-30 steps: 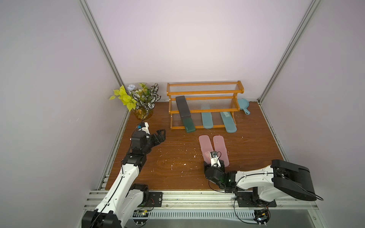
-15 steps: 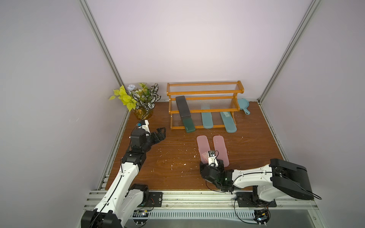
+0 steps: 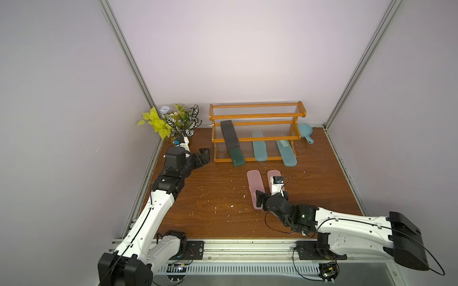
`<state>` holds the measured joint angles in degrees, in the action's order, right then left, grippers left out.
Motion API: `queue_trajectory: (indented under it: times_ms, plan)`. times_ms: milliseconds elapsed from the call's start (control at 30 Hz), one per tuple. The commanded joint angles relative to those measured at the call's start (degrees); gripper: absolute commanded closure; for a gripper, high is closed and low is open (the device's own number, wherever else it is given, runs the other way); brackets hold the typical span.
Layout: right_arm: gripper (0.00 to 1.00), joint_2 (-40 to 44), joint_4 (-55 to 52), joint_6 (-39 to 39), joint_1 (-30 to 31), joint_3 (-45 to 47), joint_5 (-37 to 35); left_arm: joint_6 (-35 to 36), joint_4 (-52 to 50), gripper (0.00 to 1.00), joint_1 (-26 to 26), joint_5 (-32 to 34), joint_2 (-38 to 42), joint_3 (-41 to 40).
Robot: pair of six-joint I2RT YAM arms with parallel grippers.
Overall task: Remove the pencil cases from the shelf
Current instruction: Place the pencil case at the center of the board, then pick up the pencil case from the shelf.
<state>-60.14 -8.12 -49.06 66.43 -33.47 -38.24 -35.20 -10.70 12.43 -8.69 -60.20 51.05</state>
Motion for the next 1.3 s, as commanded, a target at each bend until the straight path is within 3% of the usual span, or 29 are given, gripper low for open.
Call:
queue_trajectory:
  times_ms: [0,333,733,933,1267]
  plan:
    - [0.01,4.4,-4.4,1.2,-4.8,-1.6,5.2,0.3,-3.7,0.02,5.9,7.6,-4.4,5.4]
    - [0.01,7.2,-9.2,8.8,-14.4,-7.5,10.6,-0.9,-5.0,0.02,14.2,16.7,-20.0,18.6]
    - [0.01,10.1,-10.1,7.3,-18.2,-7.3,11.9,-1.1,-13.9,0.02,16.1,18.5,-36.9,38.3]
    - [0.01,12.4,-11.5,7.7,-19.1,-6.0,10.5,-1.5,-15.5,0.02,16.3,17.0,-41.8,42.5]
    - [0.01,12.4,-11.4,9.5,-20.7,-6.0,9.8,0.1,-16.6,0.01,17.7,21.7,-45.1,44.0]
